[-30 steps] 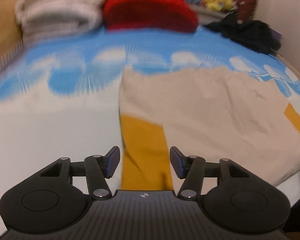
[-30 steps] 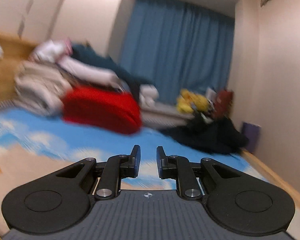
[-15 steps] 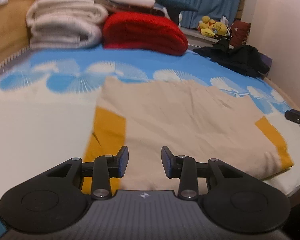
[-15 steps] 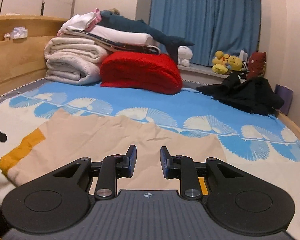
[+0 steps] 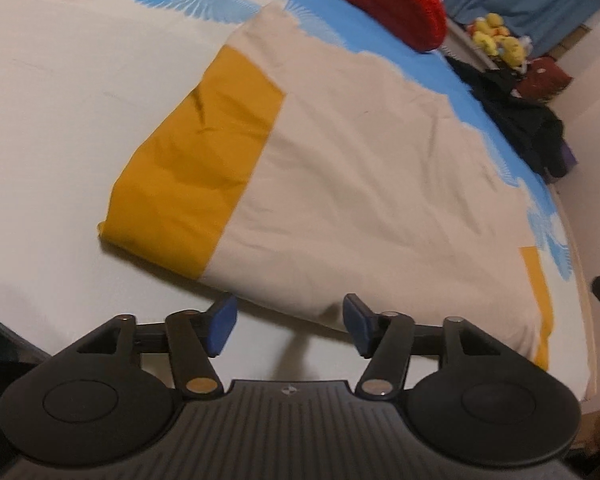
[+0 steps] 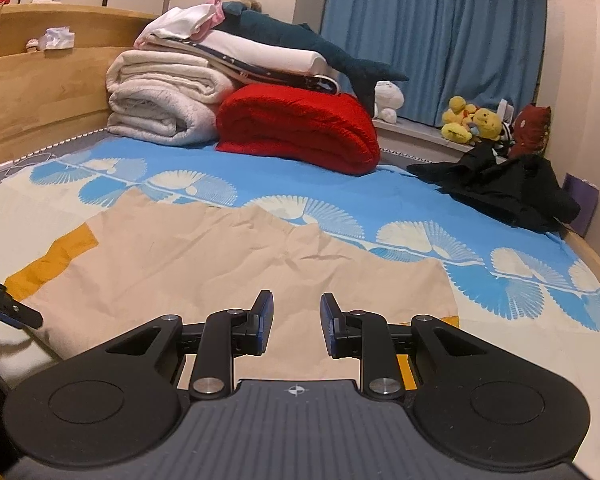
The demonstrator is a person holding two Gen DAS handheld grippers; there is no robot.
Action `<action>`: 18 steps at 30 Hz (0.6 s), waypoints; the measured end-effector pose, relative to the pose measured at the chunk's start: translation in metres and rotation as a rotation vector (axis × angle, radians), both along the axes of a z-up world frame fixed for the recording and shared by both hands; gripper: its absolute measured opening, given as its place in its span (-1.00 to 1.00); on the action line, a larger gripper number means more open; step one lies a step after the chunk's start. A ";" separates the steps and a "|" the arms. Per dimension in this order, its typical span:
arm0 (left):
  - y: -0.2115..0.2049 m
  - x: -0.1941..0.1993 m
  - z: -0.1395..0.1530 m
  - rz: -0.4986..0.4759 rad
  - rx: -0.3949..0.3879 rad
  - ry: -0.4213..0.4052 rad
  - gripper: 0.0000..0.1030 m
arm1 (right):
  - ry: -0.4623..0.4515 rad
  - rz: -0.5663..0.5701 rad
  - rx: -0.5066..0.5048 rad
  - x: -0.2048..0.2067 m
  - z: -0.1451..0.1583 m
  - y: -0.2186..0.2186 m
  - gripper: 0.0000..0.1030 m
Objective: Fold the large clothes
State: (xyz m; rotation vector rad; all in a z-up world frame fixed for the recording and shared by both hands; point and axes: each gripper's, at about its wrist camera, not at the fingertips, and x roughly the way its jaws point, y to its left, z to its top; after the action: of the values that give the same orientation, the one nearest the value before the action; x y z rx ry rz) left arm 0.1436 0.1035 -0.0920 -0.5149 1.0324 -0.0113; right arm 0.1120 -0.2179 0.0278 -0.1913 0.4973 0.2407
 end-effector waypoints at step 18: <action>0.033 0.009 -0.020 0.316 -0.056 -0.055 0.41 | 0.108 -0.031 0.056 0.013 -0.010 -0.002 -0.48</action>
State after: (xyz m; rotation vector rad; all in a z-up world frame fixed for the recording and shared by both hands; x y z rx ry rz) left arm 0.1528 0.1364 -0.1120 -0.7211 0.8904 0.2253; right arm 0.1254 -0.2201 0.0176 -0.1163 0.5995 0.2358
